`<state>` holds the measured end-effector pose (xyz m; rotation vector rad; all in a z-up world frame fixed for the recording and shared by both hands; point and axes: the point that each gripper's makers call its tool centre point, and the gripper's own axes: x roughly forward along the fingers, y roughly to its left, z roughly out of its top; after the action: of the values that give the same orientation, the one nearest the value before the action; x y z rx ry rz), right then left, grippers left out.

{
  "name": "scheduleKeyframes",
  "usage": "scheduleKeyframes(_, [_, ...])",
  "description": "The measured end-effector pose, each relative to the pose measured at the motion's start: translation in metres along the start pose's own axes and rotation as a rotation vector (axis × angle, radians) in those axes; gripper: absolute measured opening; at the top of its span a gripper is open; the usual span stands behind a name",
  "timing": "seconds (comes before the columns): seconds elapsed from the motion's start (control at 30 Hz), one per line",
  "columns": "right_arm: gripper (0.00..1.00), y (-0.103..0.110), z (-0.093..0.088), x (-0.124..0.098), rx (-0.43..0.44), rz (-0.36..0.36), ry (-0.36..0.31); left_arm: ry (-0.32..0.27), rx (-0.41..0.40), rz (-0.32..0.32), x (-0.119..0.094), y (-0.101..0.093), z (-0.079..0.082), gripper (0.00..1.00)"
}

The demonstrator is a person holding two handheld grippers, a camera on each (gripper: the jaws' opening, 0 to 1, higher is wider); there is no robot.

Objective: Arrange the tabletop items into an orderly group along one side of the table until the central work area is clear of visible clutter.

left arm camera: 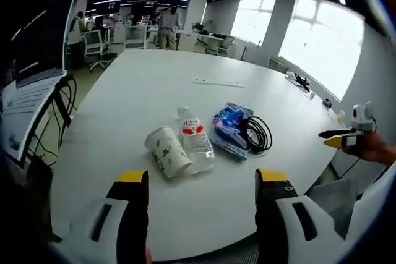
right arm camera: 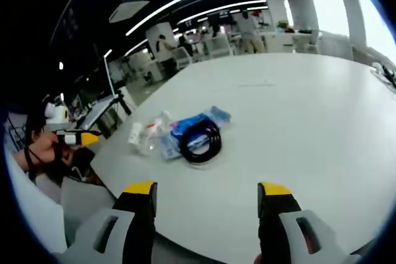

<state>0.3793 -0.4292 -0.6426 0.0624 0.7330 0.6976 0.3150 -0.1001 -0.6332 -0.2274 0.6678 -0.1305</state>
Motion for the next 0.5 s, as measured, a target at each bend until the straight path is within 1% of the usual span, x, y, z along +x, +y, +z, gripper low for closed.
scheduleKeyframes(0.13, [0.68,-0.002,0.004,-0.001,0.013,0.001,-0.027,0.006,0.004,0.003,-0.004,0.002,0.001,0.69])
scheduleKeyframes(0.33, [0.69,-0.004,0.002,0.001,0.025,0.005,-0.028,-0.007,-0.011,0.02,-0.008,0.007,0.008,0.68])
scheduleKeyframes(0.5, [0.68,-0.001,0.003,0.002,0.031,0.024,-0.036,0.003,-0.004,0.029,-0.009,0.006,0.01,0.68])
